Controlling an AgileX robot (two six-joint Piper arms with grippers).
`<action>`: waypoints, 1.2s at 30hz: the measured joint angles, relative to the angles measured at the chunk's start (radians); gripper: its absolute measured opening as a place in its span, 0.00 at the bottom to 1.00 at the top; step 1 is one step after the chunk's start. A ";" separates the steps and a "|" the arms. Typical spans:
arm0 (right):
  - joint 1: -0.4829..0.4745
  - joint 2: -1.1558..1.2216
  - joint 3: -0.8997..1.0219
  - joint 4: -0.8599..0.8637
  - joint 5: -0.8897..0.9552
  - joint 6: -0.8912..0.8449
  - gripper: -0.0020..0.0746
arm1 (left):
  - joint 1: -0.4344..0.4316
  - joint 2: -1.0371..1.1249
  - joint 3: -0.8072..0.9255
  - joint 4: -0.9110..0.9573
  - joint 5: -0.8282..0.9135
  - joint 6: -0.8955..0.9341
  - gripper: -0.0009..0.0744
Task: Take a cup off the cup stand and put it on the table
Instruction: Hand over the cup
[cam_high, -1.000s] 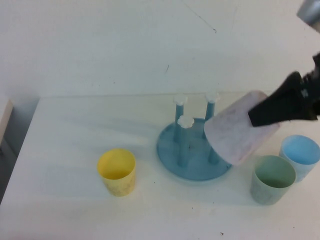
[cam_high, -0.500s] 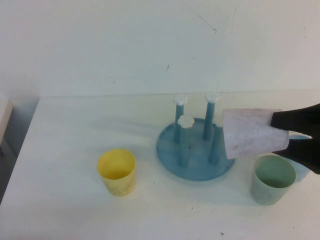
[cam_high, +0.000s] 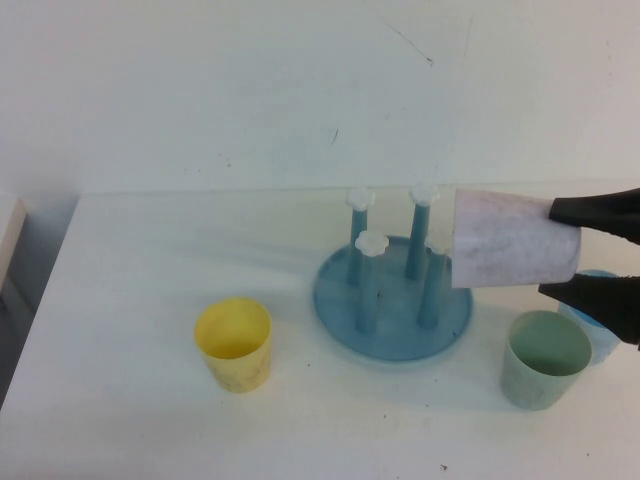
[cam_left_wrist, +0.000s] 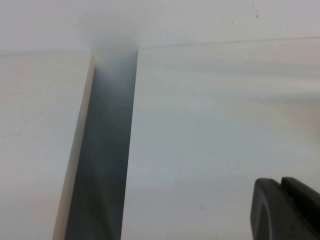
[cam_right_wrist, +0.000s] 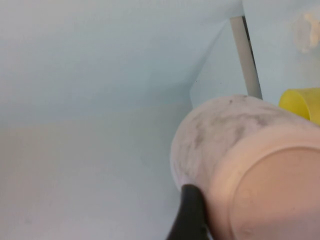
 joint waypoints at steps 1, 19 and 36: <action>0.000 0.000 0.000 0.000 0.000 -0.008 0.74 | 0.000 0.000 0.000 0.000 0.000 0.000 0.01; 0.000 0.000 0.000 0.001 -0.001 -0.091 0.74 | 0.000 0.000 0.002 -0.704 -0.029 -0.317 0.01; 0.000 0.005 0.000 -0.011 -0.001 -0.118 0.74 | -0.051 0.339 -0.343 -1.305 0.263 0.673 0.01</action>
